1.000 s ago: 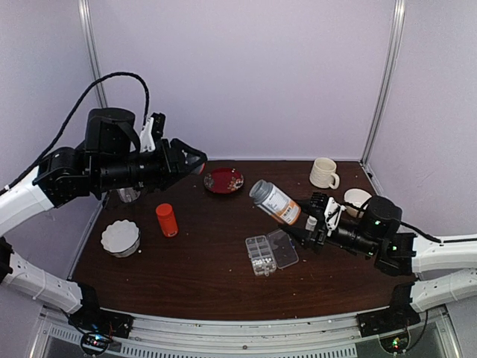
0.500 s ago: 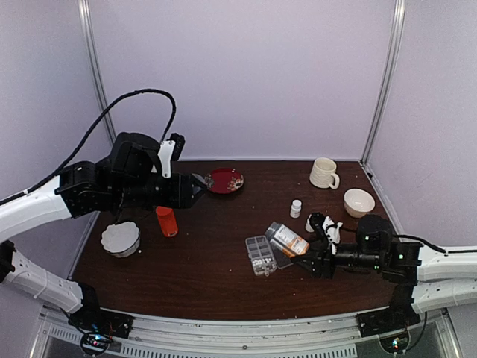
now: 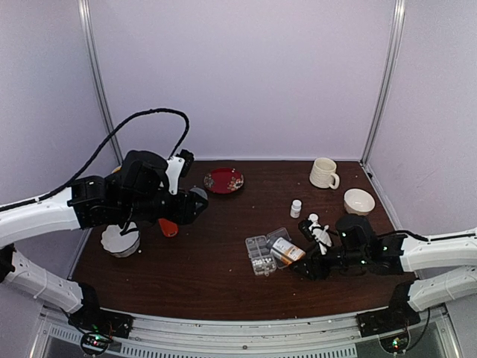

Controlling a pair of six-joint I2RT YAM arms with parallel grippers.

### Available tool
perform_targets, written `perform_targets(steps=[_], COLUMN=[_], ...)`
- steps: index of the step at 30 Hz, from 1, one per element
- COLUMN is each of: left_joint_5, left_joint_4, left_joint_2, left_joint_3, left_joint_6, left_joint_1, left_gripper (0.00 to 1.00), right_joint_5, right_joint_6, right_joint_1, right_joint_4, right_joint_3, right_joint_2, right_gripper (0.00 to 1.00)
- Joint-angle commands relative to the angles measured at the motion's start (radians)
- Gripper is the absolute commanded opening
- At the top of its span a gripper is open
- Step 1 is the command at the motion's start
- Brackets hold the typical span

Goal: Sort the pills into containers
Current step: Pour the pill into the compartment of the pill container.

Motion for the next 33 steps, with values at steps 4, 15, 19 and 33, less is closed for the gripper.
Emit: perform_targets(steps=[4,15,19,33], left_joint_5=[0.010,0.013,0.015,0.034], left_joint_4=[0.096,0.128,0.134,0.141], left_joint_2=[-0.010,-0.010,0.004,0.032], left_joint_3=[-0.039,-0.064,-0.058,-0.050], left_joint_6=[0.042,0.069,0.081,0.086], left_joint_1=[0.004,0.004,0.004,0.003], left_gripper=[0.00,0.00,0.00,0.00], right_joint_5=[-0.026,-0.003,0.023,0.001], right_joint_6=[0.011,0.008,0.017,-0.011], right_joint_1=[-0.028,-0.030,-0.029,-0.028], right_joint_4=[-0.038,-0.281,-0.347,-0.375], right_joint_3=[0.109,0.248,0.291,0.334], right_joint_2=[0.075,0.170,0.201,0.266], right_gripper=[0.00,0.00,0.00,0.00])
